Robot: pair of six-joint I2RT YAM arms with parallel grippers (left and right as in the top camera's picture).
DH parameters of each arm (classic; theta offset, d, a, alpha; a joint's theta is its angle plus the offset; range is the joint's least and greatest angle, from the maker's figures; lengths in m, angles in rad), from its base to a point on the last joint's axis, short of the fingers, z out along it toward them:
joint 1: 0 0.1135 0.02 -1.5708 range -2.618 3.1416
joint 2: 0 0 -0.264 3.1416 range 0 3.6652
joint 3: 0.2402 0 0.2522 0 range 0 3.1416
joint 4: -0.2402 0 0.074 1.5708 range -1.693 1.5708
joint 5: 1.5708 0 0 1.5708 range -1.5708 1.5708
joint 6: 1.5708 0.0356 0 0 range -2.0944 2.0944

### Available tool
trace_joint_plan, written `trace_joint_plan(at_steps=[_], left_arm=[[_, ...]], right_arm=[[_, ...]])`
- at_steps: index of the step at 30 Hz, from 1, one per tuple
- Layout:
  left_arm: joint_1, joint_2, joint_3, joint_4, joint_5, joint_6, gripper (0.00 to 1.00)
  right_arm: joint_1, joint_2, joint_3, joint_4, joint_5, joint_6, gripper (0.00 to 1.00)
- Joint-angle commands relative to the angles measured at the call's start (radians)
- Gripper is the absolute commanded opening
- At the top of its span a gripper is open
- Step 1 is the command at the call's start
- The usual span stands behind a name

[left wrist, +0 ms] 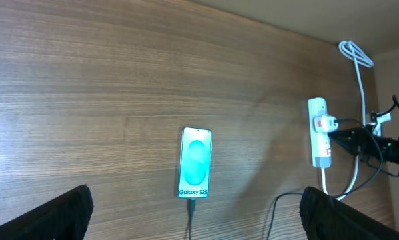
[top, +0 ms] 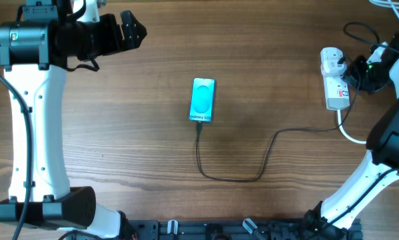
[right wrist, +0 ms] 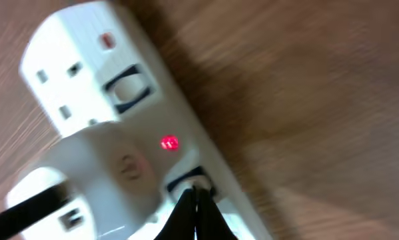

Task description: Plug charger to phone and switch on socket

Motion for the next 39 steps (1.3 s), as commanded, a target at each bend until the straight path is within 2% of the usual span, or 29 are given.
trace_joint_plan(at_steps=[1, 7, 14, 19, 26, 27, 28, 29, 31, 34, 39], left_arm=[[-0.001, -0.003, -0.001, 0.003, -0.002, 0.002, 1.00], [-0.001, -0.003, -0.001, 0.003, -0.002, 0.002, 1.00], [-0.001, -0.003, -0.001, 0.003, -0.002, 0.002, 1.00], [-0.001, -0.003, -0.001, 0.003, -0.002, 0.002, 1.00], [-0.001, -0.003, -0.001, 0.003, -0.002, 0.002, 1.00], [-0.001, -0.003, -0.001, 0.003, -0.002, 0.002, 1.00], [-0.001, -0.003, -0.001, 0.003, -0.002, 0.002, 1.00], [-0.001, -0.003, -0.001, 0.003, -0.002, 0.002, 1.00], [-0.001, -0.003, -0.001, 0.003, -0.002, 0.002, 1.00], [-0.001, -0.003, -0.001, 0.003, -0.002, 0.002, 1.00], [-0.001, -0.003, -0.001, 0.003, -0.002, 0.002, 1.00]], right_arm=[[-0.064, 0.018, 0.051, -0.017, 0.062, 0.096, 0.04], [-0.146, -0.166, 0.178, -0.083, 0.036, 0.087, 0.04], [-0.101, -0.534, 0.182, -0.079, -0.259, -0.129, 0.05], [0.048, -0.774, 0.182, -0.276, -0.267, -0.203, 0.05], [0.221, -0.864, 0.182, -0.547, -0.259, -0.225, 0.05], [0.238, -0.864, 0.180, -0.582, -0.256, -0.225, 0.10], [0.250, -0.862, 0.180, -0.624, -0.257, -0.221, 0.50], [0.254, -0.861, 0.180, -0.653, -0.257, -0.208, 1.00], [0.255, -0.861, 0.180, -0.691, -0.257, -0.148, 1.00], [0.255, -0.861, 0.180, -0.694, -0.256, 0.049, 1.00], [0.255, -0.860, 0.180, -0.723, -0.164, 0.064, 1.00]])
